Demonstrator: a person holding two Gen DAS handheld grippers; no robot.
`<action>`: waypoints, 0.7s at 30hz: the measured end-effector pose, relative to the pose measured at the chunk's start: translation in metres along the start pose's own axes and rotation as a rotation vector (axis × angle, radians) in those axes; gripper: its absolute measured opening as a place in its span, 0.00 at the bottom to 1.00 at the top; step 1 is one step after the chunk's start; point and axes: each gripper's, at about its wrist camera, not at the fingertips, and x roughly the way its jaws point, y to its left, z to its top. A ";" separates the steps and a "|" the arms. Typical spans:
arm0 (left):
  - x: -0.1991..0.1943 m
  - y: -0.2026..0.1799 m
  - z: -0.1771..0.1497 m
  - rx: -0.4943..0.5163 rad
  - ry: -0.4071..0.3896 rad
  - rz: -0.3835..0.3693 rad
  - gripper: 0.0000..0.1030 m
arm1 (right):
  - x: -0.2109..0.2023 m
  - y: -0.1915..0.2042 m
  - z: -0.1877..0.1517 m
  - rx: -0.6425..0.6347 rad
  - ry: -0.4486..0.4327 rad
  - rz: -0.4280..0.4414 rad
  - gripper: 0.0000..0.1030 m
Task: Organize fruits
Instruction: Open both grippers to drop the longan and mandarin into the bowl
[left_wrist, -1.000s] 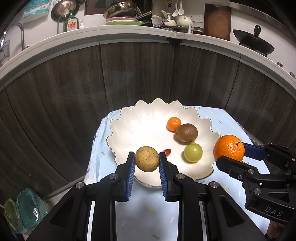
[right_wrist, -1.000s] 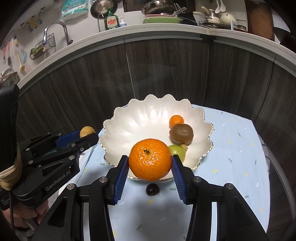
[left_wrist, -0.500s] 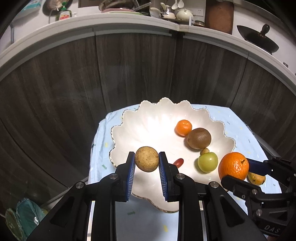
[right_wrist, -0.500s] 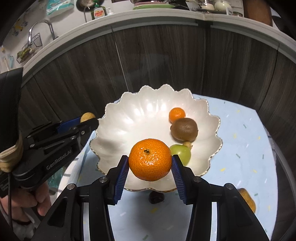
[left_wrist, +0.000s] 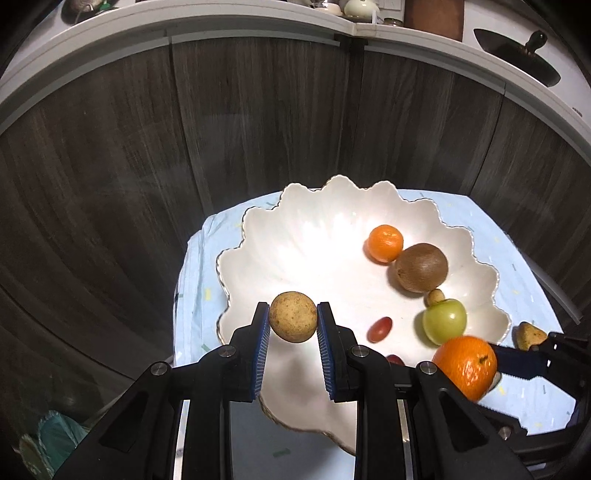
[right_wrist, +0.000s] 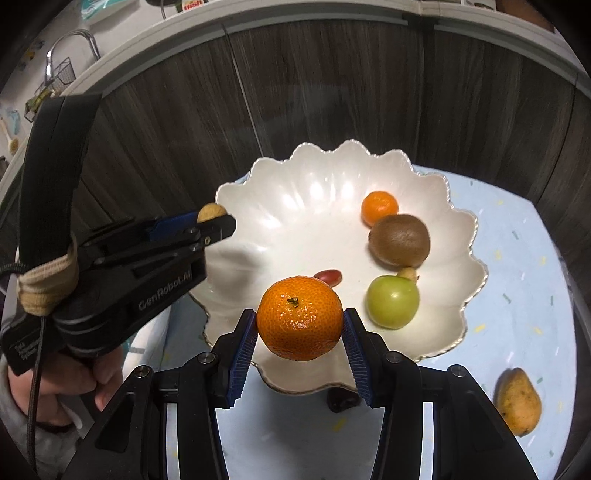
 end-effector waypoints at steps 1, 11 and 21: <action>0.002 0.001 0.001 0.003 0.002 -0.002 0.25 | 0.002 0.000 0.000 0.005 0.005 0.002 0.47; 0.016 0.008 0.000 -0.013 0.035 -0.021 0.36 | 0.020 0.002 -0.002 0.042 0.054 -0.001 0.47; 0.006 0.011 -0.007 -0.029 0.028 -0.010 0.56 | 0.012 -0.002 -0.001 0.070 0.024 -0.053 0.71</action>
